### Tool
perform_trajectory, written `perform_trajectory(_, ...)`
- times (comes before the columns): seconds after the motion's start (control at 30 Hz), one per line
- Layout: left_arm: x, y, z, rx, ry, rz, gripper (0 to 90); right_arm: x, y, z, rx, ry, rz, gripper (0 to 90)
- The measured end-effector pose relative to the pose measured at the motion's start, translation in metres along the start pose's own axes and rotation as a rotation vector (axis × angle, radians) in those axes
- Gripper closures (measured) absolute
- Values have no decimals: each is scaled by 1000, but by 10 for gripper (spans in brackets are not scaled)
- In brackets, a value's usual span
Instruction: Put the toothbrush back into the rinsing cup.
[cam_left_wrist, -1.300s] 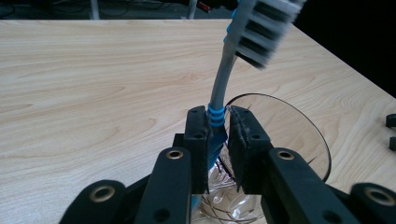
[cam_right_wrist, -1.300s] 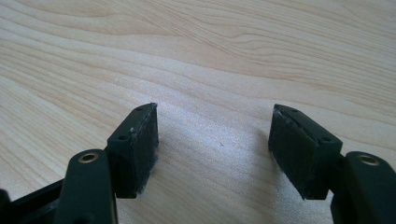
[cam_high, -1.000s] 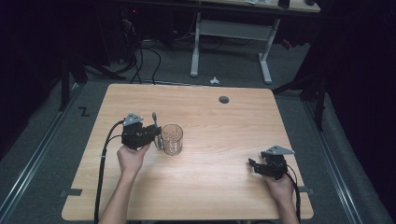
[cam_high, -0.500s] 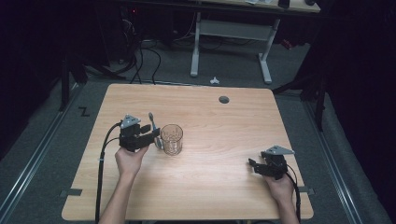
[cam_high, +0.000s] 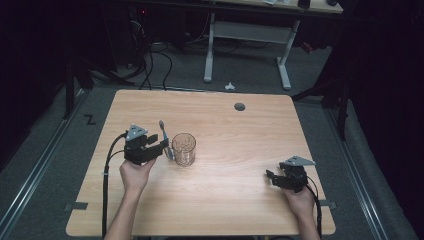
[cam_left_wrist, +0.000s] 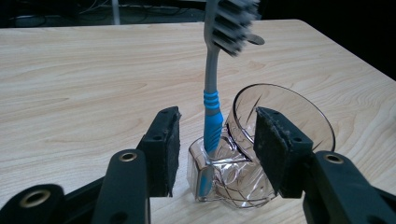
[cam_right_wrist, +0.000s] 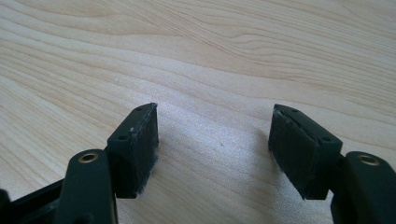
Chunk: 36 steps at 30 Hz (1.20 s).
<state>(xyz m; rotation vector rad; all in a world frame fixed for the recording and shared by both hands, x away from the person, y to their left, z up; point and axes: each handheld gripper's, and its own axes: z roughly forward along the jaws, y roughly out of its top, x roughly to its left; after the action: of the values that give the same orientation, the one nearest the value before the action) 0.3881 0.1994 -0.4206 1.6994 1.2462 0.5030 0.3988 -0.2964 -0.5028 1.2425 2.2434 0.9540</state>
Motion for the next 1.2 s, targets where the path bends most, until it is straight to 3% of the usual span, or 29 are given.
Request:
perform_trajectory(0.33, -2, -1, -8, -11, 13, 13, 509, 0, 0, 0, 0, 0, 0, 336)
perform_trajectory(0.63, -8, -4, -12, -3, 54, 64, 506, 0, 0, 0, 0, 0, 0, 336)
perform_trajectory(1.2, -7, -9, -26, -17, 63, 66, 503, 0, 0, 0, 0, 0, 0, 336)
